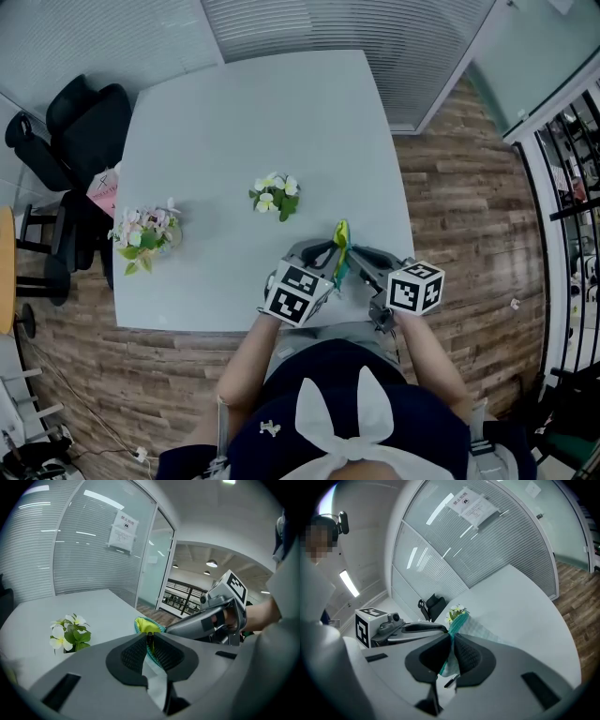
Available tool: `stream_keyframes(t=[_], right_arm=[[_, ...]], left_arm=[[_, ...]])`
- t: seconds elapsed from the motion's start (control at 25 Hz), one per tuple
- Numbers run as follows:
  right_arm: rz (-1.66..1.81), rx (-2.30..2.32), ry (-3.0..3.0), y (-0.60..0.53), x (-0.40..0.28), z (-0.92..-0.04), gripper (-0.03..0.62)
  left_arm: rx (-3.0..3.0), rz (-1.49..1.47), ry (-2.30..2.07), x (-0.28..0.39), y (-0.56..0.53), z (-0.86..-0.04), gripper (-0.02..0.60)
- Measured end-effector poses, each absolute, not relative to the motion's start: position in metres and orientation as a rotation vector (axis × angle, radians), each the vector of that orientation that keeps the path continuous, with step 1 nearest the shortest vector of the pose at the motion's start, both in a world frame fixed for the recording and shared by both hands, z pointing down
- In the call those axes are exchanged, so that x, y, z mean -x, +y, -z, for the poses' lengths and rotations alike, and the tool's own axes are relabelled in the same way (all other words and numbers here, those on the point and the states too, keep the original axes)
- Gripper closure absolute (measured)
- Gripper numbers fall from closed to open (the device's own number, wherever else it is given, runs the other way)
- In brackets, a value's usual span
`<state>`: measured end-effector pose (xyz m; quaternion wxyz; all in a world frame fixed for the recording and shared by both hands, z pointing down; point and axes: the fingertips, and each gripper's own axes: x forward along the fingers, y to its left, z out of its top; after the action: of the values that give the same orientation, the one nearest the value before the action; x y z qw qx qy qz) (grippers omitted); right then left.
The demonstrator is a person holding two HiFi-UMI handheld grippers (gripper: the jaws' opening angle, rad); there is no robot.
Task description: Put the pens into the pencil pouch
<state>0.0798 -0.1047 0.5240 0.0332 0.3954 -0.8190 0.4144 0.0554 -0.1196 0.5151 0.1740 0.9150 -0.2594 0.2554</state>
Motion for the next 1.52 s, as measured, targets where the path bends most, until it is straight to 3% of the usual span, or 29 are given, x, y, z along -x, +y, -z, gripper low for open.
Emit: stream_keyframes(t=[0.92,1.52], right_arm=[[-1.267,-1.255,-2.498,-0.106,-0.082,-0.527,0.556],[-1.275,-1.299,-2.475,-0.107,-0.082,-0.530,0.557]], left_arm=[[-2.515,-0.661,-0.799,-0.031,-0.122,-0.515,0.495],[-2.397,-0.741,-0.902,0.018,-0.102,-0.544,0.429]])
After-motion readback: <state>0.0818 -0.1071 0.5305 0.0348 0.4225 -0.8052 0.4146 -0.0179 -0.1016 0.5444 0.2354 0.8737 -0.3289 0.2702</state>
